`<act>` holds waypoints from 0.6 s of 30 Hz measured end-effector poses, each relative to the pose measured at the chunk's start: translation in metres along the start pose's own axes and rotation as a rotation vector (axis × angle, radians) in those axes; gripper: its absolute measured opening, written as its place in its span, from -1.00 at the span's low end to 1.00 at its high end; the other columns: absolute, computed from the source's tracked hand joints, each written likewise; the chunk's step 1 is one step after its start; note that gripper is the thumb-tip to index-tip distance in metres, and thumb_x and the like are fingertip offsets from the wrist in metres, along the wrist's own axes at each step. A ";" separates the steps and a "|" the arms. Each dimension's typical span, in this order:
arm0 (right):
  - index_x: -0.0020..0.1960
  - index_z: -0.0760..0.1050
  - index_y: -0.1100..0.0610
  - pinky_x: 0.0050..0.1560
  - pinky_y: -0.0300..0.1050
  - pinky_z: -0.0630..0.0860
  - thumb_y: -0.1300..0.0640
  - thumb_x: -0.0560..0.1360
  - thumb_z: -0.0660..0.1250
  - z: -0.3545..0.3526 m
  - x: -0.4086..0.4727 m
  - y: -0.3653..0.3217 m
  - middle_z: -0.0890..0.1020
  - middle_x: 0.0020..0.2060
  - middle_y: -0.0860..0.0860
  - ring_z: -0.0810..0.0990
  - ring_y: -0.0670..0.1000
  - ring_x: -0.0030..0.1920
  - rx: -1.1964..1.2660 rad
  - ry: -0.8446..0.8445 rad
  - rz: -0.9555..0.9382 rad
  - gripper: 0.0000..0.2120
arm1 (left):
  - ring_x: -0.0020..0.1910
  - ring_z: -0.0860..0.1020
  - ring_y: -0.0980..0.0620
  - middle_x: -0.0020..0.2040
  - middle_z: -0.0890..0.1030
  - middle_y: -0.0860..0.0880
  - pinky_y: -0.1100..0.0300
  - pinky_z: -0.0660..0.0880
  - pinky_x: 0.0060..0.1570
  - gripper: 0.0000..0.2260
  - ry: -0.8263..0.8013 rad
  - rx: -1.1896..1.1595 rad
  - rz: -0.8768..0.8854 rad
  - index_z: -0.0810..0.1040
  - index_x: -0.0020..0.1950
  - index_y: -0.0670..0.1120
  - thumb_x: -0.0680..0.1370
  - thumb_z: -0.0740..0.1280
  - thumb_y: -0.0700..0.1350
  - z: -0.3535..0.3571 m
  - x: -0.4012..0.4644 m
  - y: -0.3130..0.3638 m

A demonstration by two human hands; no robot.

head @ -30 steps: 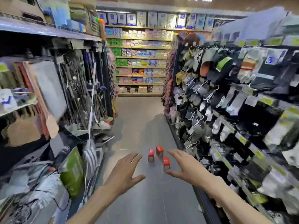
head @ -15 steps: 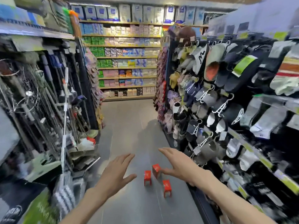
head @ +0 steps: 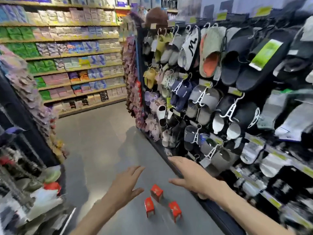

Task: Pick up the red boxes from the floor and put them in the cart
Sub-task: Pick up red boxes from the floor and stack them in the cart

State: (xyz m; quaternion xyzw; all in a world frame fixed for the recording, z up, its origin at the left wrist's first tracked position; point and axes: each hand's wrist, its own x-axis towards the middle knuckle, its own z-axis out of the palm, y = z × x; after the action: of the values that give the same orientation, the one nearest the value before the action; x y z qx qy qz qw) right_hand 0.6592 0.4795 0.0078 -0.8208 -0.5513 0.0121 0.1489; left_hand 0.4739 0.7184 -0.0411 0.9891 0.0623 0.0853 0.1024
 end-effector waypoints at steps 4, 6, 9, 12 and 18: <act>0.54 0.17 0.05 0.42 -0.18 0.23 -0.34 0.45 0.29 0.021 0.029 0.030 0.34 0.46 -0.02 0.31 -0.02 0.44 0.000 -0.008 0.166 -0.19 | 0.40 0.38 -0.08 0.47 0.37 -0.04 0.13 0.27 0.34 -0.27 -0.079 0.002 0.167 0.25 0.53 -0.01 0.46 0.47 0.13 0.031 0.081 -0.045; 0.53 0.17 0.04 0.41 -0.17 0.26 -0.35 0.46 0.27 0.034 0.038 0.050 0.35 0.45 -0.04 0.32 -0.02 0.43 0.002 -0.005 0.241 -0.20 | 0.40 0.38 -0.11 0.47 0.37 -0.06 0.06 0.30 0.36 -0.28 -0.139 -0.027 0.220 0.26 0.54 -0.04 0.47 0.47 0.11 0.054 0.118 -0.060; 0.53 0.18 0.05 0.40 -0.17 0.23 -0.34 0.47 0.28 0.060 0.055 0.089 0.36 0.44 -0.03 0.33 0.00 0.41 0.011 -0.027 0.341 -0.22 | 0.43 0.37 -0.14 0.51 0.33 -0.07 0.02 0.29 0.39 -0.26 -0.222 -0.027 0.283 0.23 0.56 -0.05 0.47 0.46 0.10 0.093 0.166 -0.081; 0.52 0.19 0.04 0.40 -0.09 0.29 -0.36 0.45 0.26 0.099 0.073 0.134 0.37 0.44 -0.01 0.34 0.04 0.42 0.058 -0.065 0.460 -0.20 | 0.41 0.40 -0.14 0.51 0.34 -0.09 0.05 0.33 0.36 -0.22 -0.310 -0.062 0.332 0.23 0.56 -0.04 0.44 0.50 0.08 0.141 0.205 -0.115; 0.50 0.25 0.08 0.40 -0.22 0.11 -0.34 0.43 0.28 0.194 0.107 0.194 0.39 0.43 0.04 0.32 0.05 0.42 0.160 -0.161 0.587 -0.21 | 0.47 0.31 -0.08 0.52 0.31 -0.02 0.04 0.32 0.35 -0.19 -0.460 -0.102 0.366 0.17 0.56 0.07 0.42 0.51 0.07 0.253 0.267 -0.188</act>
State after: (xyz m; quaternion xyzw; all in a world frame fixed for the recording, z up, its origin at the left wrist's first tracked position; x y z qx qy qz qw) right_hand 0.8401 0.5546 -0.2124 -0.9269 -0.2982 0.1631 0.1591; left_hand 0.7610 0.8899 -0.2836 0.9708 -0.1465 -0.1211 0.1465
